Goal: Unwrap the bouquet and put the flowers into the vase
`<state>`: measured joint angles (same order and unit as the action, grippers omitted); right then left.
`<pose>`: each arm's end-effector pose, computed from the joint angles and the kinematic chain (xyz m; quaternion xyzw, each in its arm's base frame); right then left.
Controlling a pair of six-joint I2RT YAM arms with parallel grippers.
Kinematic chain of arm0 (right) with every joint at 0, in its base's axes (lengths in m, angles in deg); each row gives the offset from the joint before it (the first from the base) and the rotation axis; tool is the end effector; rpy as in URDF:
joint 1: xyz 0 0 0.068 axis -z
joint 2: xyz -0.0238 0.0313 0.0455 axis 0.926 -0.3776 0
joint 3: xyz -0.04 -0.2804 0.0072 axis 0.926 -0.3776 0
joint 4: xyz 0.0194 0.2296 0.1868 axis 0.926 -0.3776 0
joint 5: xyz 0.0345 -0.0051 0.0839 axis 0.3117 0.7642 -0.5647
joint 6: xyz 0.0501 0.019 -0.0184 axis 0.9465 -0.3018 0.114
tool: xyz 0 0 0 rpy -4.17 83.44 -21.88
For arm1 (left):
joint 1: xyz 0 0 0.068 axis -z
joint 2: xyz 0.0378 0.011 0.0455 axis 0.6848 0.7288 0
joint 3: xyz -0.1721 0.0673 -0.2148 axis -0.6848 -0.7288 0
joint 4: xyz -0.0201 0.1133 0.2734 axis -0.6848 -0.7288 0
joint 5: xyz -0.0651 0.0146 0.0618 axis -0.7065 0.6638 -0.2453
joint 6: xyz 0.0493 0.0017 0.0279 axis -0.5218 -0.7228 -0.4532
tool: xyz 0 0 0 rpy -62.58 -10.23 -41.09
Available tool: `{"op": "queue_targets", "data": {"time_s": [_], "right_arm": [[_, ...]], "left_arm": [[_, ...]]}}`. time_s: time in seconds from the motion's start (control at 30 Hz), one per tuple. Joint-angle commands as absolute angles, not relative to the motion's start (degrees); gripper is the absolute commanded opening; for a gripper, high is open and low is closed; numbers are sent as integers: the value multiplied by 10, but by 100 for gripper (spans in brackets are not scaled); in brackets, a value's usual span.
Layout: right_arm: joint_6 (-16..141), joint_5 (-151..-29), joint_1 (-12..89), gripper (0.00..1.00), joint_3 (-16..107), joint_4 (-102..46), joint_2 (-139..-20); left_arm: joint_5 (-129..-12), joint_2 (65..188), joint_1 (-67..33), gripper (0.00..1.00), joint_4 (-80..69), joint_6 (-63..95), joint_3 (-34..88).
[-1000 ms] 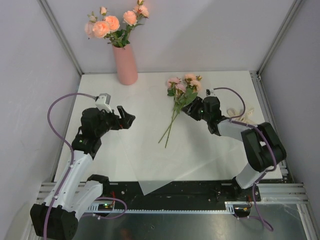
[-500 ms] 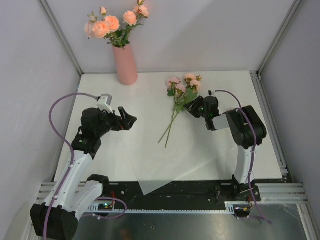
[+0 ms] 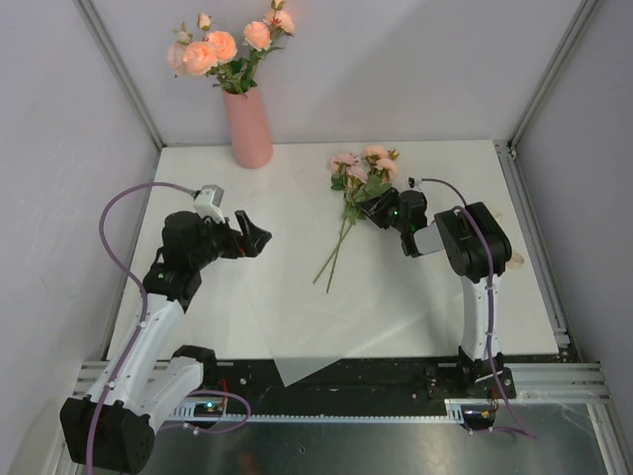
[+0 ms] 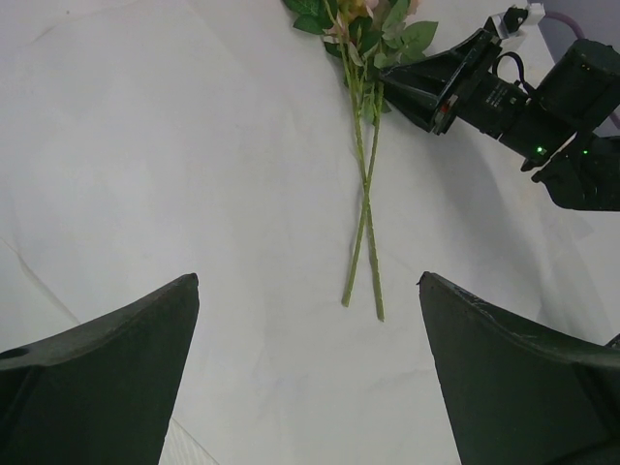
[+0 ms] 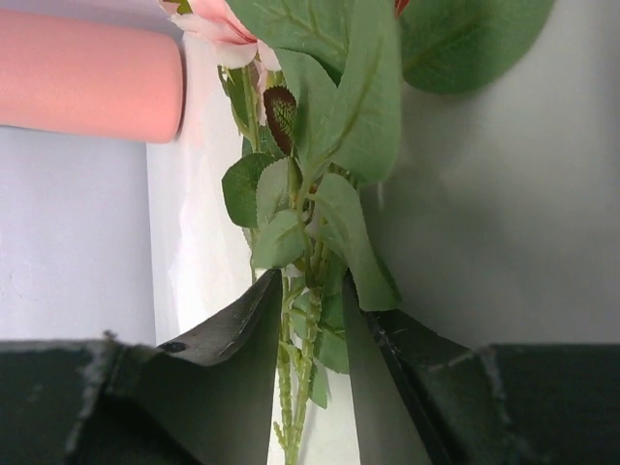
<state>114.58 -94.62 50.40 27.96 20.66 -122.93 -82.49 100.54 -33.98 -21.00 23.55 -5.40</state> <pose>0.4260 0.1425 0.0688 0.2253 0.7782 0.4273 0.4013 0.2257 -0.0507 0.2920 0.0273 0.8249 -0.2760 0.4926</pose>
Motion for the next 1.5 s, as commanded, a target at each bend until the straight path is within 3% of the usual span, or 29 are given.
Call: {"op": "queue_targets", "data": {"time_s": [0.0,0.27,0.63,1.17,1.47], "right_arm": [[1159,-947,510,35,300,247,-1245],[1171,-953,512,28,304,256,-1255],[1172,-981,520,1,298,273,-1202],[1111,-984,530,0,260,130,-1026],[1114,-1035,528,7,237,95,-1041]], "left_arm": [[-829,1003,-338,100,-209,230,-30],[-826,1007,-338,100,-211,230,-27],[-803,1015,-338,100,-211,251,-24],[-902,1052,-336,95,-210,263,-12],[-927,1066,-335,94,-210,256,-12]]}}
